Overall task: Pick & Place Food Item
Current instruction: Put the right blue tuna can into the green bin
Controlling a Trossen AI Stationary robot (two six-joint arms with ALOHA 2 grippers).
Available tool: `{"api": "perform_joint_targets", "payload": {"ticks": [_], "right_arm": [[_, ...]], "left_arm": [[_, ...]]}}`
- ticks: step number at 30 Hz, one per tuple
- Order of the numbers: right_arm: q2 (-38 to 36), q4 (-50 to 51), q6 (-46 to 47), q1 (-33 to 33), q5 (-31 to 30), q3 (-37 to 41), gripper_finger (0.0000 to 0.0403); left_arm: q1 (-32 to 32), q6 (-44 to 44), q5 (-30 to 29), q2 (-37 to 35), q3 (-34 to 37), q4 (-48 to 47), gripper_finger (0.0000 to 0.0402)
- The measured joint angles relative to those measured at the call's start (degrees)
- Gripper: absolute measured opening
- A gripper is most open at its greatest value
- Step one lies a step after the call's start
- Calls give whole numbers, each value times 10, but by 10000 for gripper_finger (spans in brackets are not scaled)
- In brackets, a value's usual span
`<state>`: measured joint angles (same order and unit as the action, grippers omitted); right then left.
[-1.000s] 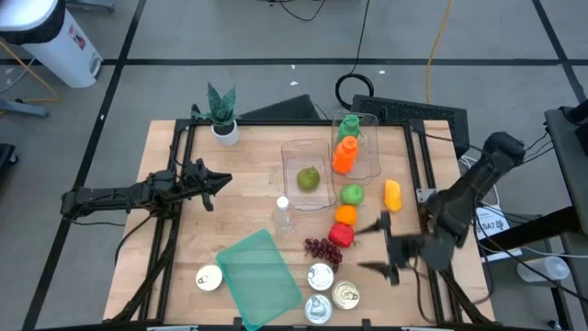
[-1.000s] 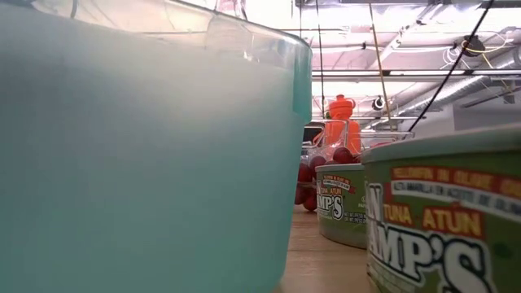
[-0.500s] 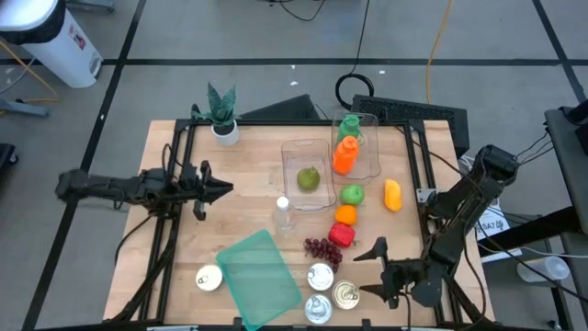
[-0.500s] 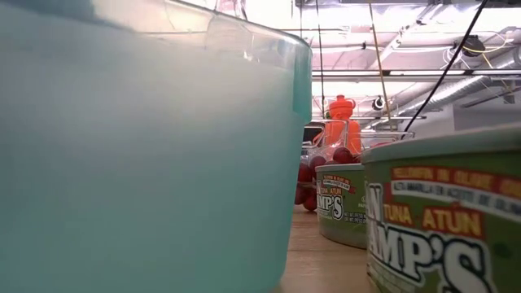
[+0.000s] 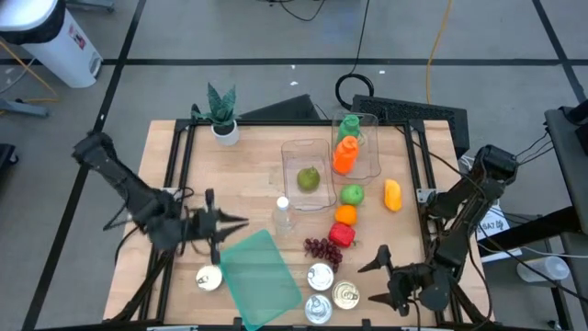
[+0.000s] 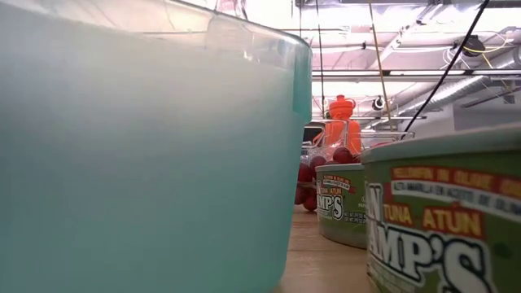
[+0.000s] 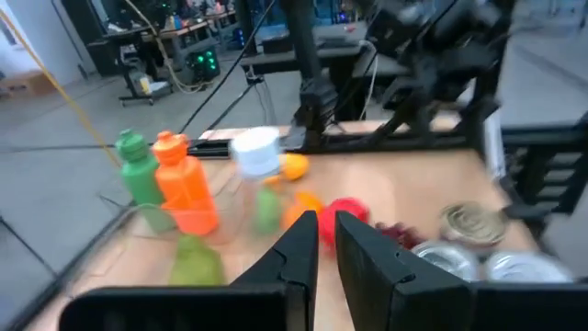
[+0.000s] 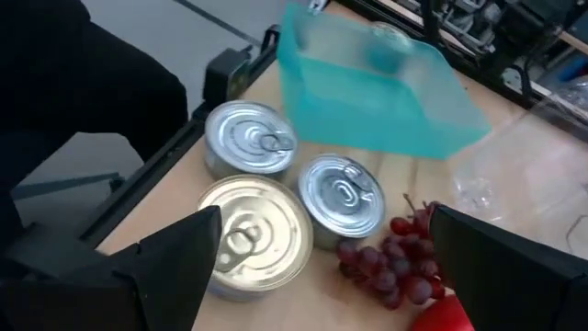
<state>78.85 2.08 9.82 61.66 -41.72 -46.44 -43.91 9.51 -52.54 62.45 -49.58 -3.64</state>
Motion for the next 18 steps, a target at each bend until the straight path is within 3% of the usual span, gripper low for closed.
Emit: {"api": "perform_joint_targets", "payload": {"ticks": [5,9,18], "right_arm": [[0,5,-7,18,13,0,377],[0,8,-14,27,30,0,377],[30,3,-69,32,49,0,377]], "left_arm": [[-51,76,-32,77,-40,38,51],[-57,106,-35,175,-79,81,51],[-55,99,-64,416,-271,98,51]]}}
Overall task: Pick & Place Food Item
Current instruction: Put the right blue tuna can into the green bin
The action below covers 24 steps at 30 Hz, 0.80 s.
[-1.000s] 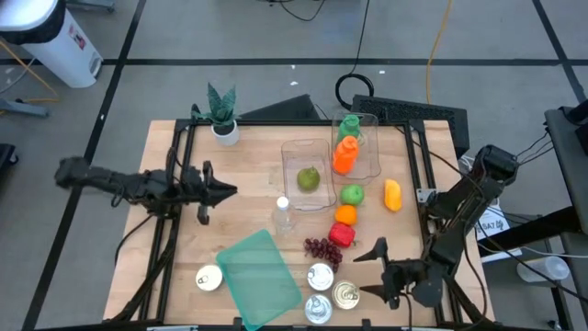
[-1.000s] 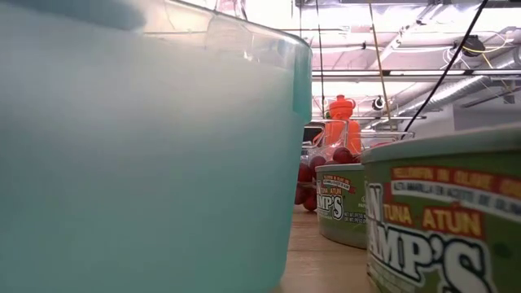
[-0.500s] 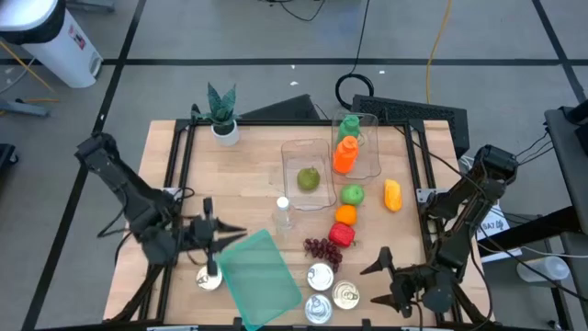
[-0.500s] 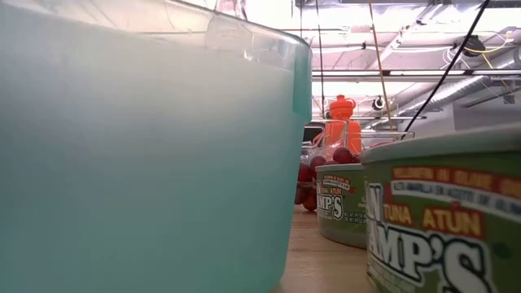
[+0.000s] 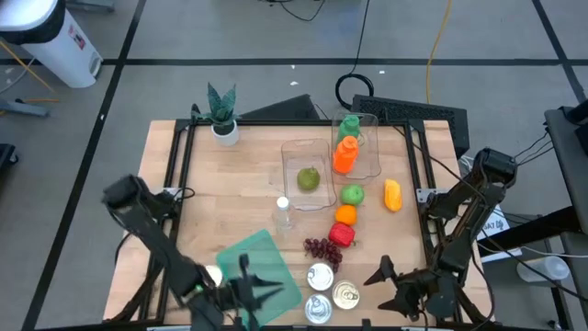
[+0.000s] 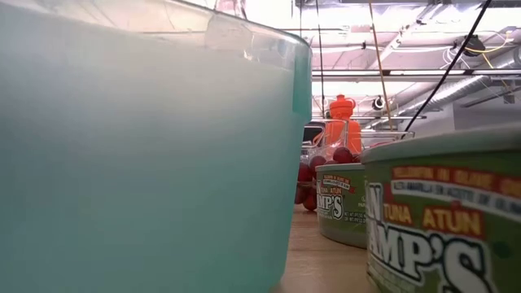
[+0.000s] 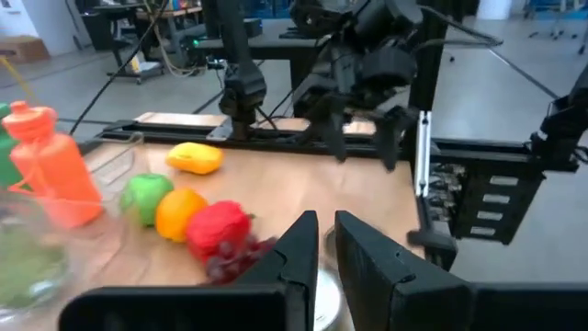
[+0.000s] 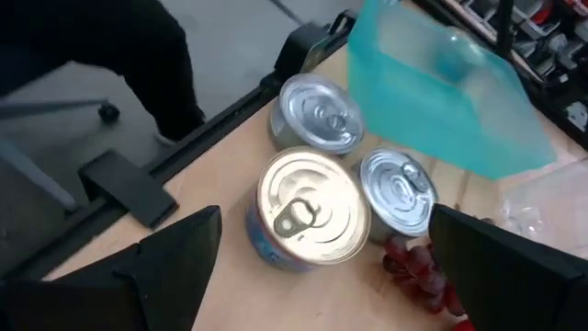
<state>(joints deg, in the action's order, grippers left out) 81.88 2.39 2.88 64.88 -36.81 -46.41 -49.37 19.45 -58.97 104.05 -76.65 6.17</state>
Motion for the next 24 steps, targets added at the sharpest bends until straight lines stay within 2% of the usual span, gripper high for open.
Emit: {"api": "perform_joint_targets", "payload": {"ticks": [5,10,14,19,24], "right_arm": [[45,-57,-27,-9,11,0,359],[71,-111,-49,-12,15,0,277],[81,-125,-56,-14,56,0,206],[100,-125,-60,-18,52,0,138],[125,-132,-84,-33,54,0,98]], "left_arm": [[22,16,5,81,-78,-1,51],[62,57,76,94,-95,2,51],[88,77,129,94,-95,1,51],[91,33,129,113,-95,38,51],[94,-8,138,127,-95,84,51]]}}
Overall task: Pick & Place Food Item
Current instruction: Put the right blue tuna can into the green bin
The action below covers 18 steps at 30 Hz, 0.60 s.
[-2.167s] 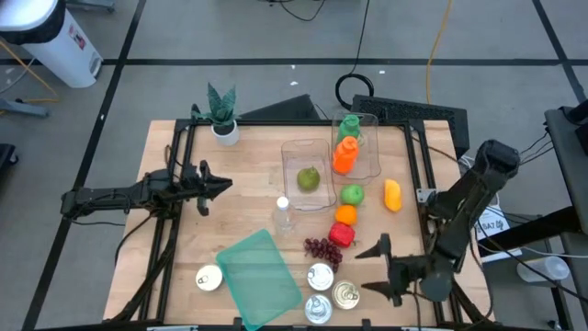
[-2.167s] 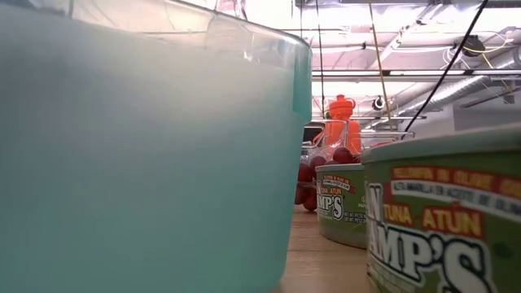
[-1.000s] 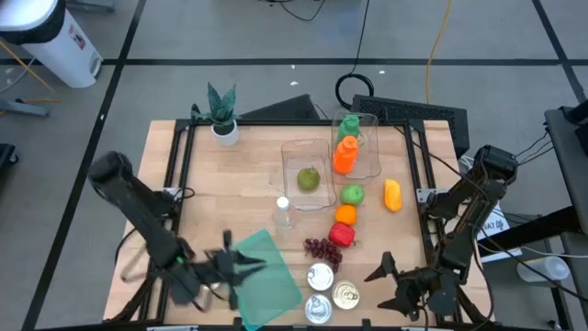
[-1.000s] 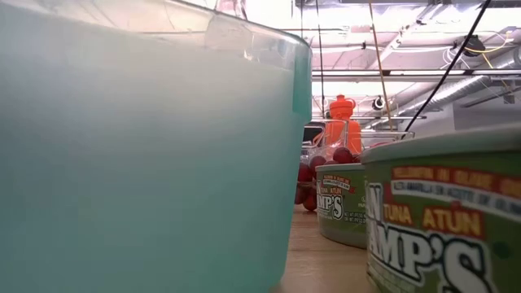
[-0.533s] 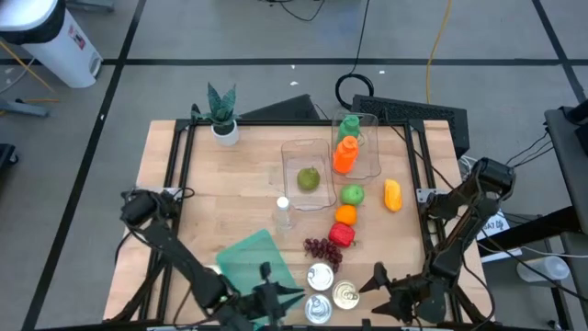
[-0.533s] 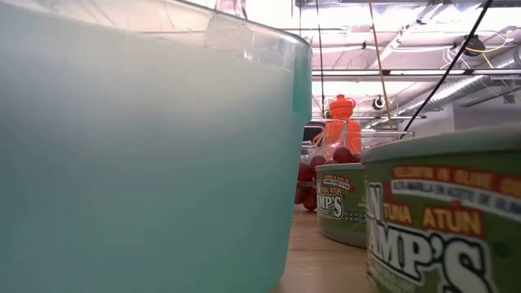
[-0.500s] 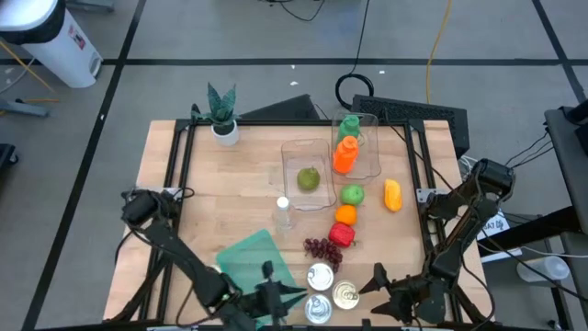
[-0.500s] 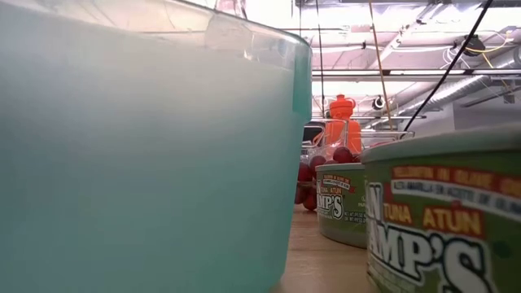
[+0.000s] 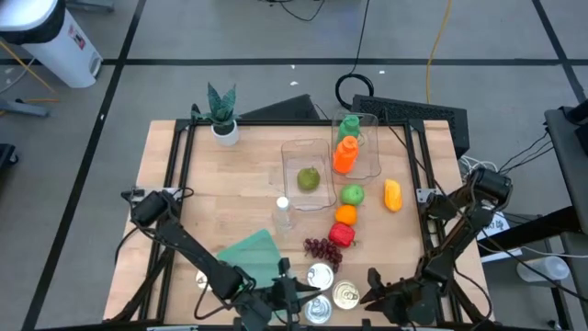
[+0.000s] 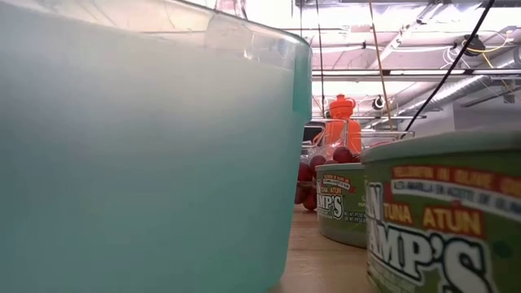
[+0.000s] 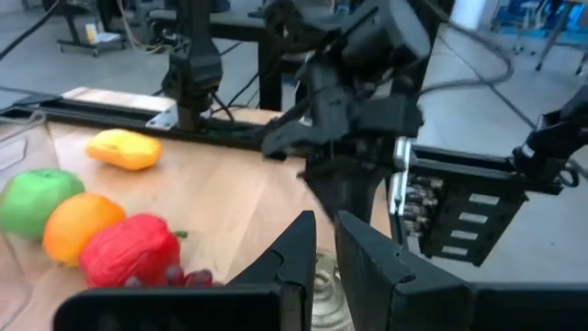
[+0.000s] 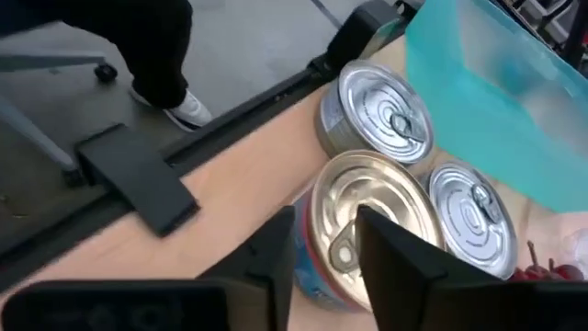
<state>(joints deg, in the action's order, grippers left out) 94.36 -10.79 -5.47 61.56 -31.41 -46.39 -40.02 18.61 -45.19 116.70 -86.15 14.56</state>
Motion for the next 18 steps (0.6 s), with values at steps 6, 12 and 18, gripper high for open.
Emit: {"api": "perform_joint_targets", "payload": {"ticks": [6,12,18], "right_arm": [[26,-44,-22,-5,0,0,82],[40,-54,-23,-5,0,0,95],[63,-52,-29,-12,-17,0,120]], "left_arm": [[13,30,30,2,0,-13,51],[13,28,43,2,0,-23,51],[13,34,47,2,0,-24,51]]}}
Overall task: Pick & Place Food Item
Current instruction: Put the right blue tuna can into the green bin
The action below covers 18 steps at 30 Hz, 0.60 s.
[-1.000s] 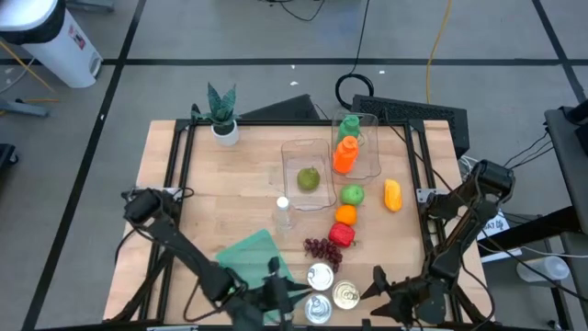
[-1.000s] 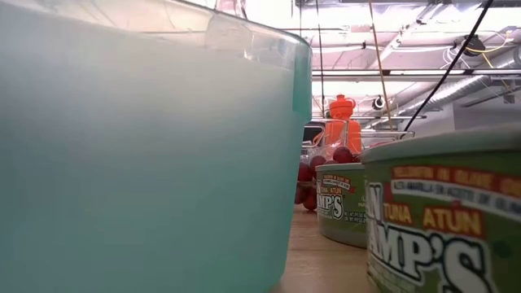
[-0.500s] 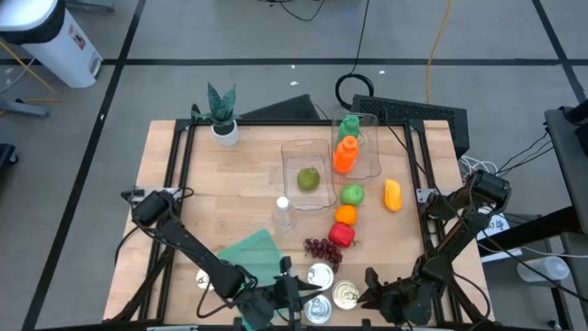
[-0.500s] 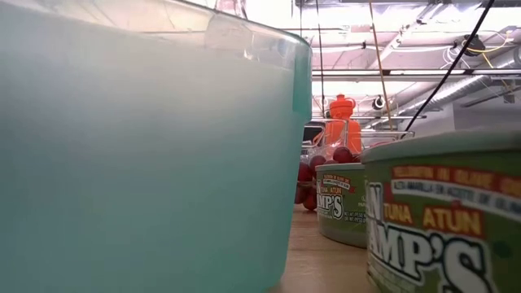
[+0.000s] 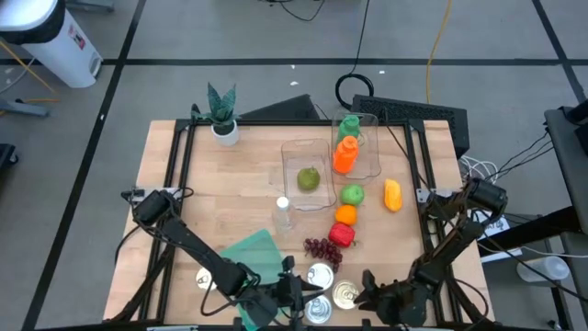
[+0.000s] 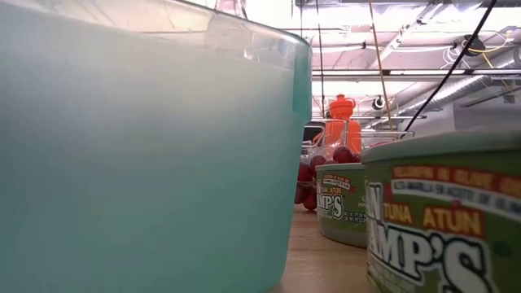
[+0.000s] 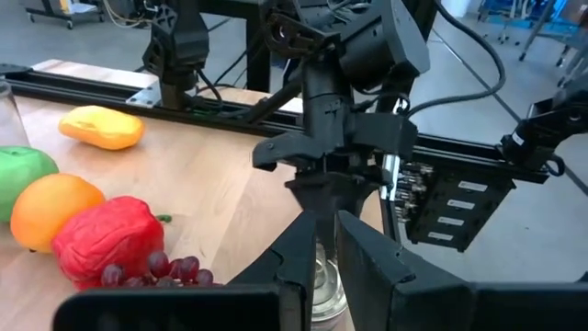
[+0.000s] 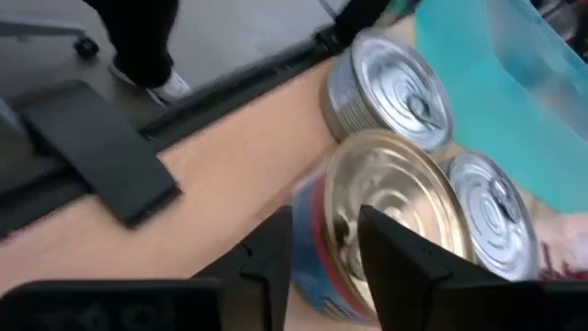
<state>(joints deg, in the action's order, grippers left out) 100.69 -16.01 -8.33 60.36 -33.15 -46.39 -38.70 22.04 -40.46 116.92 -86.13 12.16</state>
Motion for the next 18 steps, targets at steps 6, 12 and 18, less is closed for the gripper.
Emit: {"api": "perform_joint_targets", "payload": {"ticks": [6,12,18], "right_arm": [[2,1,1,-12,5,0,144],[0,13,42,-23,44,-1,122],[-1,35,93,-37,61,-3,45]], "left_arm": [[0,2,11,0,0,0,51],[-1,2,17,0,0,0,51],[1,3,42,0,0,1,51]]}}
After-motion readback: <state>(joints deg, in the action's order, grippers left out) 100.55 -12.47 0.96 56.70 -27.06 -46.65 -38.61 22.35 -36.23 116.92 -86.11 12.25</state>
